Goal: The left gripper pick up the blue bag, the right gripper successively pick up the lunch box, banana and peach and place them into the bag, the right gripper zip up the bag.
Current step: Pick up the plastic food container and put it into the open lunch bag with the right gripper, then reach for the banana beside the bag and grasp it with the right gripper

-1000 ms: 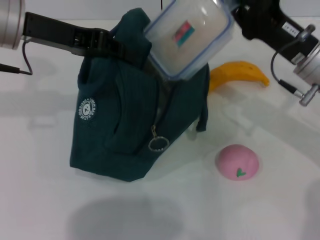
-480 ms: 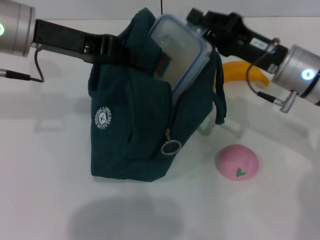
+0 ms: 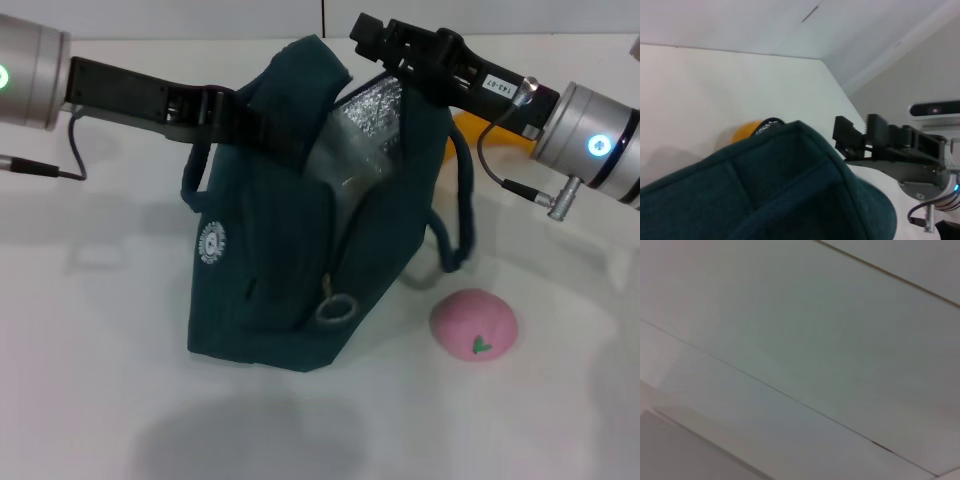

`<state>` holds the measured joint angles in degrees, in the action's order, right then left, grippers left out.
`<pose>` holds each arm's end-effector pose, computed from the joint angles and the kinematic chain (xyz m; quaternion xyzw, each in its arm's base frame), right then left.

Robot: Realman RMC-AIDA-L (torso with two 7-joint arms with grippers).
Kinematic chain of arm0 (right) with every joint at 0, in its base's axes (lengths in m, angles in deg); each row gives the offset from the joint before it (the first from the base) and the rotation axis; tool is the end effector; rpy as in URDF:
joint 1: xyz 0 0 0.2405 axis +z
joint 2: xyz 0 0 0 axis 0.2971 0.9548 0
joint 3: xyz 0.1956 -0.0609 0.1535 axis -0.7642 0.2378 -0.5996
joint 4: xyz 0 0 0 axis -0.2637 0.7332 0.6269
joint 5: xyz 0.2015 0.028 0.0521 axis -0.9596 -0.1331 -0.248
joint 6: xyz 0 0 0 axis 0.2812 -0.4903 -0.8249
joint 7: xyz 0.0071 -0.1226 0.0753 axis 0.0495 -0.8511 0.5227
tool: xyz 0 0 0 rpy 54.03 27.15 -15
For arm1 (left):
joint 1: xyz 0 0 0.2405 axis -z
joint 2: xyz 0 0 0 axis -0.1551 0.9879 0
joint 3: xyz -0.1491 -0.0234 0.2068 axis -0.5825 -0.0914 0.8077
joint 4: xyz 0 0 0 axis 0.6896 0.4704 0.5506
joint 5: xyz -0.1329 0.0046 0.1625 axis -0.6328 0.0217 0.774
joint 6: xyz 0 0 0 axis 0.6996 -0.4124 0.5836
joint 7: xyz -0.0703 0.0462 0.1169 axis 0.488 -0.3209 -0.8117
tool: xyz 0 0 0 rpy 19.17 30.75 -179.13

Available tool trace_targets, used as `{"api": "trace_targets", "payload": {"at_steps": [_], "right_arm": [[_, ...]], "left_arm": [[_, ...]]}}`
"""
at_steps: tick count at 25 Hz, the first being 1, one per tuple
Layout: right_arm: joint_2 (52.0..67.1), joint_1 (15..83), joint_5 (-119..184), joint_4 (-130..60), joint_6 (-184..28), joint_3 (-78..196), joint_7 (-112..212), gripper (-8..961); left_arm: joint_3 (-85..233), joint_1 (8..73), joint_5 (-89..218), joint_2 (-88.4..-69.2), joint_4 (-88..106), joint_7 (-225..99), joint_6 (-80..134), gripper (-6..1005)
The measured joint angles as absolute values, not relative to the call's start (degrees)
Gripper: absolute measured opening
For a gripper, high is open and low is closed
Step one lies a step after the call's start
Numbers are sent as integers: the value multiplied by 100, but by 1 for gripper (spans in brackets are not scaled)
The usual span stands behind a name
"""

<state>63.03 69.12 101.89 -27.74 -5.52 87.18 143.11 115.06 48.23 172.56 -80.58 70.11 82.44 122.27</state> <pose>0.1588 0.3871 -0.0502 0.7194 -0.4910 -0.4912 0.0065 -0.1658 0.3614 0.0606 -0.8613 -0.4848 -0.1518 0.0003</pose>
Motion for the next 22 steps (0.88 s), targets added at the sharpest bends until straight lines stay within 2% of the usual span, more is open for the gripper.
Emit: {"api": "trace_targets", "payload": {"at_steps": [5, 9, 14, 15, 17, 18, 22], "right_arm": [[6302, 6737, 10169, -2960, -399, 8707, 14264, 362], [6296, 6316, 10172, -3637, -233, 8773, 14262, 459], [6172, 5743, 10244, -5147, -304, 9434, 14512, 611], [6127, 5659, 10242, -5409, -378, 9613, 14638, 646], [5943, 5418, 10325, -6294, -743, 10329, 15130, 716], [5878, 5380, 10399, -6506, -856, 10516, 15272, 724], [5440, 5556, 11406, -7215, -1145, 10977, 16232, 757]], "left_arm": [[11440, 4725, 17270, -8005, 7011, 8242, 12201, 35], [11421, 4672, 17269, -7973, 7040, 8241, 12147, 35], [11338, 4612, 17256, -7936, 7061, 8238, 12142, 35], [11288, 4589, 17256, -7924, 7061, 8205, 12144, 35], [11279, 4586, 17256, -7918, 7061, 8192, 12145, 35], [11280, 4586, 17255, -7916, 7061, 8187, 12146, 35], [11280, 4589, 17255, -7898, 7067, 8182, 12147, 35]]}}
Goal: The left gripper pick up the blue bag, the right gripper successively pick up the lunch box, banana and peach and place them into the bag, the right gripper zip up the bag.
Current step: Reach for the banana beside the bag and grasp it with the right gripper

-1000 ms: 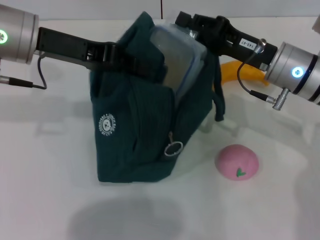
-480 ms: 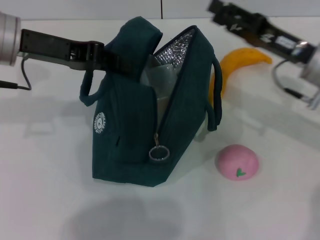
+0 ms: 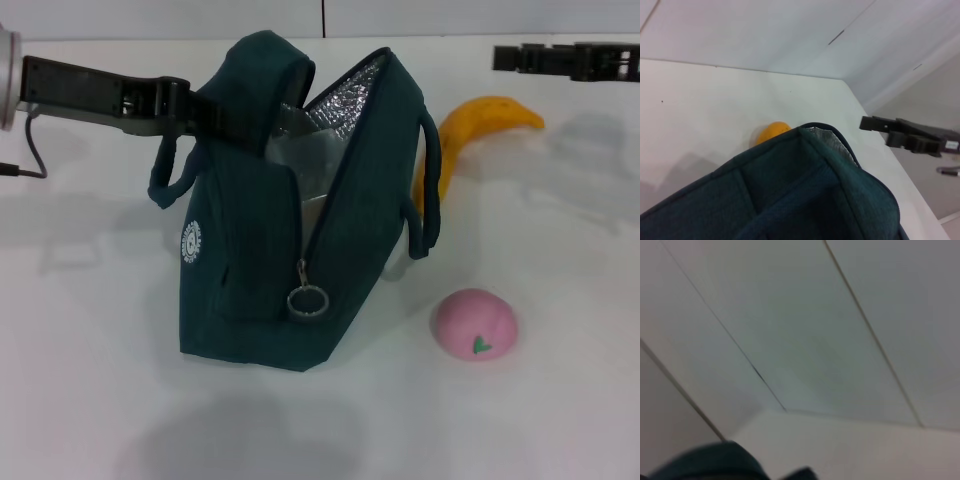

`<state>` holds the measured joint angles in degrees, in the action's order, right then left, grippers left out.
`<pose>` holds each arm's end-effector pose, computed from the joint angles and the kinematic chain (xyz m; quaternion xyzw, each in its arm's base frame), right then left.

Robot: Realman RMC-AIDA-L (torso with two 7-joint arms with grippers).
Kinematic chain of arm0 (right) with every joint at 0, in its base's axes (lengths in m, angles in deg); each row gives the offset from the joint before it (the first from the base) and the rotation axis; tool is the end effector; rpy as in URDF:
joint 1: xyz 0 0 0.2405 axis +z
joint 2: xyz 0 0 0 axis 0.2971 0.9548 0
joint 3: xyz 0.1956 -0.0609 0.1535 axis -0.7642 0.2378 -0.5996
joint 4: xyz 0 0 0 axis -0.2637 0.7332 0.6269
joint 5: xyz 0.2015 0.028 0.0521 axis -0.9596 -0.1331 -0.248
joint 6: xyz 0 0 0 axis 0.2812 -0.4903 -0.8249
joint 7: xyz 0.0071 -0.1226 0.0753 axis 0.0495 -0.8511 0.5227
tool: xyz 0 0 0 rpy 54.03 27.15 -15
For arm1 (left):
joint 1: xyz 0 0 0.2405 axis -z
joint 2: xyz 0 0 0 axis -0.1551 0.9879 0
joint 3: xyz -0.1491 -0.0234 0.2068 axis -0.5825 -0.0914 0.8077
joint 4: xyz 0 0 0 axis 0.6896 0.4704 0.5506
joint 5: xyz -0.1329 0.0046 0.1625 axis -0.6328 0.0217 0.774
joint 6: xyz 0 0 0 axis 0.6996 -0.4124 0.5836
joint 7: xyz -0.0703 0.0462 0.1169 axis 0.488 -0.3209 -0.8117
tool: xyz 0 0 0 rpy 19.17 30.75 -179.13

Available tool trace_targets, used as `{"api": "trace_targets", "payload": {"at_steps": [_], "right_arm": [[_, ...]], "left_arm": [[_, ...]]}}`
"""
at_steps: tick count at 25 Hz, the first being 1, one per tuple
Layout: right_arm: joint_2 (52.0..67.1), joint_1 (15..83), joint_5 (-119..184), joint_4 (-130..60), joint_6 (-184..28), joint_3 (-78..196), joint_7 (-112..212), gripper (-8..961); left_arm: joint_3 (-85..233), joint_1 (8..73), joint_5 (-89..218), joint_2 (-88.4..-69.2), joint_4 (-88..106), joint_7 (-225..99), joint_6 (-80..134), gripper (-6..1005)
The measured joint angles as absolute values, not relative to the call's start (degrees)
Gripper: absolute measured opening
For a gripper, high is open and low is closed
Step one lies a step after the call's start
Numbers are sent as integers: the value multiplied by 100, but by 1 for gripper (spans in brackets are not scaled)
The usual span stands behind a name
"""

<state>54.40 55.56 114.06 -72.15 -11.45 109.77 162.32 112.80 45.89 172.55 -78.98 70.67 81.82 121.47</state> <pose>0.2068 0.4176 0.0664 -0.8759 0.3722 0.2641 0.1567 -0.1858 0.3613 0.0788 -0.8501 -0.4987 -0.1655 0.0346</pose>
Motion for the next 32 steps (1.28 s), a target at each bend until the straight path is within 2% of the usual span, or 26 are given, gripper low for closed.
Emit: {"api": "trace_targets", "payload": {"at_steps": [2, 5, 9, 13, 19, 29, 32], "right_arm": [[5221, 5838, 12076, -7256, -1131, 10961, 16777, 755], [4993, 6321, 13153, -7237, -1056, 10982, 17289, 751], [4861, 7016, 14751, -7240, -831, 10967, 17686, 751], [4835, 7430, 15735, -7372, -647, 11083, 17657, 752], [4912, 7551, 16321, -7585, -697, 11279, 16750, 752], [5492, 7310, 16232, -7768, -1140, 10980, 14083, 752], [5603, 7312, 16257, -7831, -1238, 11007, 13608, 752]], "left_arm": [[11281, 4601, 17255, -7897, 7068, 8181, 12148, 35], [11282, 4622, 17255, -7898, 7070, 8180, 12145, 35], [11281, 4643, 17255, -7898, 7072, 8180, 12142, 35], [11281, 4646, 17255, -7902, 7073, 8180, 12130, 35], [11281, 4651, 17256, -7937, 7073, 8180, 12037, 35], [11281, 4649, 17255, -7994, 7047, 8171, 11806, 35], [11280, 4658, 17223, -7985, 7028, 8173, 11775, 35]]}}
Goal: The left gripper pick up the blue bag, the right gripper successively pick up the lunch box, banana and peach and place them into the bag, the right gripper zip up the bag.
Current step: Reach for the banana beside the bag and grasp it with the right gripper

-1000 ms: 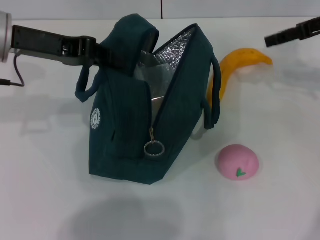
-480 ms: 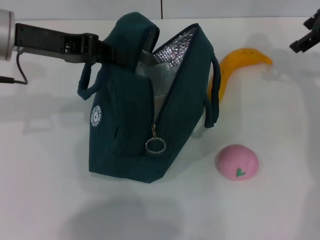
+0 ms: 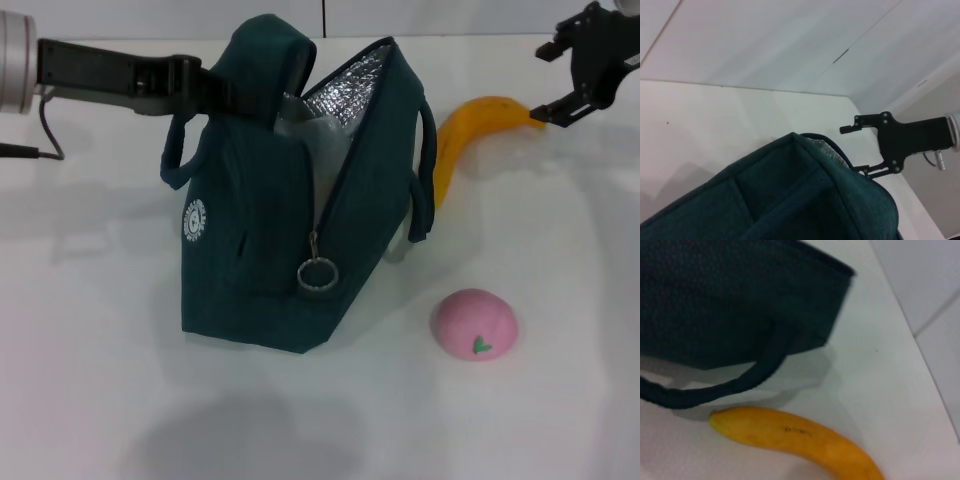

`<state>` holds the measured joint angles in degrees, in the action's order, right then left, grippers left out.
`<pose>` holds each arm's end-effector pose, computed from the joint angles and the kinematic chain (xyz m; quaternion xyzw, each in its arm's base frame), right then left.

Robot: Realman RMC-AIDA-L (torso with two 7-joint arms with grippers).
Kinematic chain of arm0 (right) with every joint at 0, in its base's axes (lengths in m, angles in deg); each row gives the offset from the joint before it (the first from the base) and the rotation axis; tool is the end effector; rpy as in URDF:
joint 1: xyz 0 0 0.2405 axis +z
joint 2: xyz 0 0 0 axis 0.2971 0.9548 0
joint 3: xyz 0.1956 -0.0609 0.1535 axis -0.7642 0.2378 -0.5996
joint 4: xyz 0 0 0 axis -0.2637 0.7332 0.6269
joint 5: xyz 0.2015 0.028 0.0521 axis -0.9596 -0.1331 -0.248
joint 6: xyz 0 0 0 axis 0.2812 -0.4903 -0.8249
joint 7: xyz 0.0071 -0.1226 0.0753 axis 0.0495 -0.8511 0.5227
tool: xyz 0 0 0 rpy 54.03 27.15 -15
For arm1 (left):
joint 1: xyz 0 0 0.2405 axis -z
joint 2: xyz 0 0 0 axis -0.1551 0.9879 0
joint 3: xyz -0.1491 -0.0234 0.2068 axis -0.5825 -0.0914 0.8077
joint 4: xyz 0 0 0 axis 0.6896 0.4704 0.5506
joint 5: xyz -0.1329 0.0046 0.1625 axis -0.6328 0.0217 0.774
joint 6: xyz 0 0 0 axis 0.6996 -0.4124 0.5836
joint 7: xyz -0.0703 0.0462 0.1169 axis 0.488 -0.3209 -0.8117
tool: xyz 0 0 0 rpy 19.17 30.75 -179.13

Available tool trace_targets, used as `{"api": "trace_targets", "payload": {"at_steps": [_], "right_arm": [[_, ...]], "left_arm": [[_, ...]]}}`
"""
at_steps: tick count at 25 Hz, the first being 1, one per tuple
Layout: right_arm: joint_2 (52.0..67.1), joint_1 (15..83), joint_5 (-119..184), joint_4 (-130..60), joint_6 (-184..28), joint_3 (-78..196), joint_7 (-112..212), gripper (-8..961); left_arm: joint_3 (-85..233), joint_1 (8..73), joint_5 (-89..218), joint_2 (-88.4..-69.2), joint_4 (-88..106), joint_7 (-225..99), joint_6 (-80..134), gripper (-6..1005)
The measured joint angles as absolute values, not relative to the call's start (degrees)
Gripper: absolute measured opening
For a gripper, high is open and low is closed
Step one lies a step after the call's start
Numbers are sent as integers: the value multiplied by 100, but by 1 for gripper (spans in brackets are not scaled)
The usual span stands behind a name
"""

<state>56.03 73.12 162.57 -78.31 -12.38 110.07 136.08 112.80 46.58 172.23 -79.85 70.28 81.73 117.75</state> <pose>0.1597 0.4676 0.0595 -0.9640 -0.0574 -0.1569 0.2071 -0.1807 0.3708 0.0744 -0.8461 -0.4975 -0.1843 0.0524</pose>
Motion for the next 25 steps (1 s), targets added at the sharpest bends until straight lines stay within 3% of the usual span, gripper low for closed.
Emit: {"api": "trace_targets", "payload": {"at_steps": [9, 14, 25], "right_arm": [[5838, 7490, 16307, -7781, -1259, 11498, 12195, 752], [6073, 7366, 16372, -7791, -1388, 11971, 11316, 752], [6217, 7270, 16035, -7545, -2110, 11959, 9843, 751]], "left_arm": [[11280, 4622, 17038, -7995, 7032, 8212, 11600, 35], [11276, 4557, 17030, -8018, 7015, 8205, 11419, 35], [11275, 4512, 16951, -8142, 7009, 8222, 11218, 35]]}}
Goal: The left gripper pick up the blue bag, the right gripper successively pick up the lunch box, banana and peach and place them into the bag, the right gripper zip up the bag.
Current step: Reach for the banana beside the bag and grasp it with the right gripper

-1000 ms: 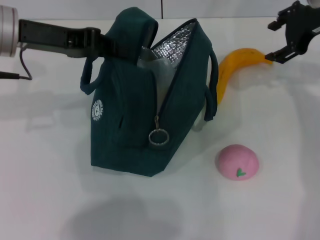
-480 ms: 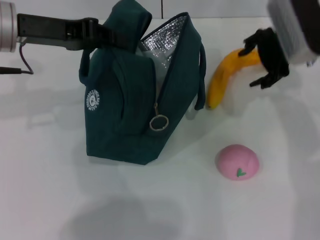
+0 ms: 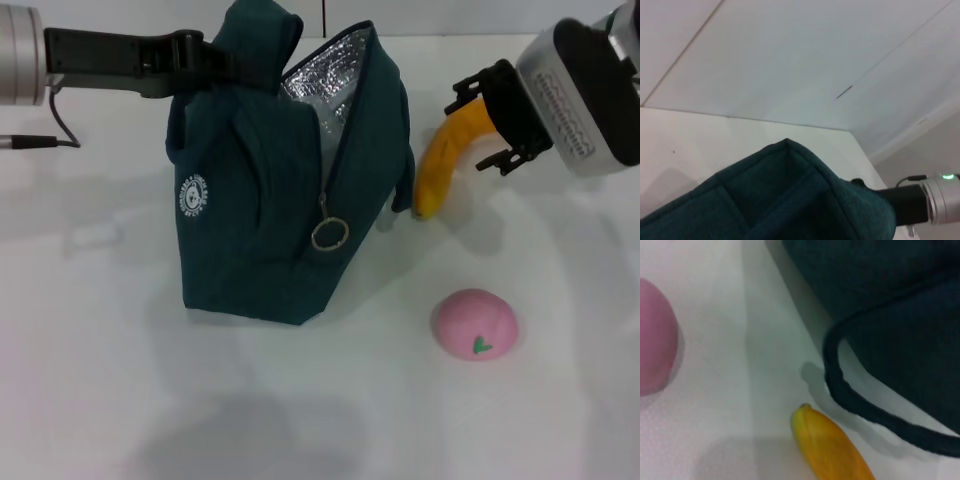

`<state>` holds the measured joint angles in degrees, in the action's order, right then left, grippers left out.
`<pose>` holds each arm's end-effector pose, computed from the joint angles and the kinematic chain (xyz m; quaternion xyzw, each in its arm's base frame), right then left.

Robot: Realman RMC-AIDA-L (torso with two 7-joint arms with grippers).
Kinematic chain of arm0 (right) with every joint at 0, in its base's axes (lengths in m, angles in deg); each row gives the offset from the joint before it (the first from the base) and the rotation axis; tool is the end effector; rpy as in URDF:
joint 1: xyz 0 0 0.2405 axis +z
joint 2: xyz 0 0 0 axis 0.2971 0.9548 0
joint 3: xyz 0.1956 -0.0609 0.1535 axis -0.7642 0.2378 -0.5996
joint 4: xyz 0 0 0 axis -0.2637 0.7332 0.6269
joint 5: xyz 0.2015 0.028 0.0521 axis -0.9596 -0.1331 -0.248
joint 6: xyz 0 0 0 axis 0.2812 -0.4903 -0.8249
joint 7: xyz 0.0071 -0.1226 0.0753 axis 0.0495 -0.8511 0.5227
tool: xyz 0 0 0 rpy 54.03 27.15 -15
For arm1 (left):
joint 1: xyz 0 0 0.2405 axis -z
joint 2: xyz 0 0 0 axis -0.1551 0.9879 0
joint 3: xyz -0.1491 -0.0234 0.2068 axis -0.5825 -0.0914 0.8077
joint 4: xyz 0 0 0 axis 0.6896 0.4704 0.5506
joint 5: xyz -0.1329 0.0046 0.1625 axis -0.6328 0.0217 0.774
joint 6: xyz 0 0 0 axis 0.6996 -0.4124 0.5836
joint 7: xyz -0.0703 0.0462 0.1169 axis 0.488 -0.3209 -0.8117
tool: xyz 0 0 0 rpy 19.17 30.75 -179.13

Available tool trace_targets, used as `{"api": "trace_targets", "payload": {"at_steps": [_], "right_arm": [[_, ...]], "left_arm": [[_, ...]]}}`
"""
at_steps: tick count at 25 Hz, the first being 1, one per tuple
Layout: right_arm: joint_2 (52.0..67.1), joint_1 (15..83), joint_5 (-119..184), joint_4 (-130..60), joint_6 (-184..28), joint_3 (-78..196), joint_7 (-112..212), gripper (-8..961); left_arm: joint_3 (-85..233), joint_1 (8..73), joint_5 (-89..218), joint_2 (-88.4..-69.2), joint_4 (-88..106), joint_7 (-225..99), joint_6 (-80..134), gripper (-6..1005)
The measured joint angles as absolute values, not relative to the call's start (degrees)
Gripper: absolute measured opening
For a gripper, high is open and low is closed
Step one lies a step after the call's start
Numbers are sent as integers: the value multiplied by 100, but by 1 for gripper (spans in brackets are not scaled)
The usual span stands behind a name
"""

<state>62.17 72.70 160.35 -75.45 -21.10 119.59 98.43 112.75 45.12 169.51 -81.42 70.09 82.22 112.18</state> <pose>0.1504 0.4536 -0.0125 -0.8836 -0.4024 -0.2069 0.1207 -0.1828 0.3770 0.0700 -0.8246 -0.5117 -0.2293 0.0752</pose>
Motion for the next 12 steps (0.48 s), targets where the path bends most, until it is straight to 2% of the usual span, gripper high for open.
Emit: {"api": "trace_targets", "payload": {"at_steps": [12], "right_arm": [[6251, 7287, 15300, -7085, -2585, 12073, 8856, 751]], "left_arm": [[11281, 4611, 16951, -8164, 6911, 8233, 11072, 35]]}}
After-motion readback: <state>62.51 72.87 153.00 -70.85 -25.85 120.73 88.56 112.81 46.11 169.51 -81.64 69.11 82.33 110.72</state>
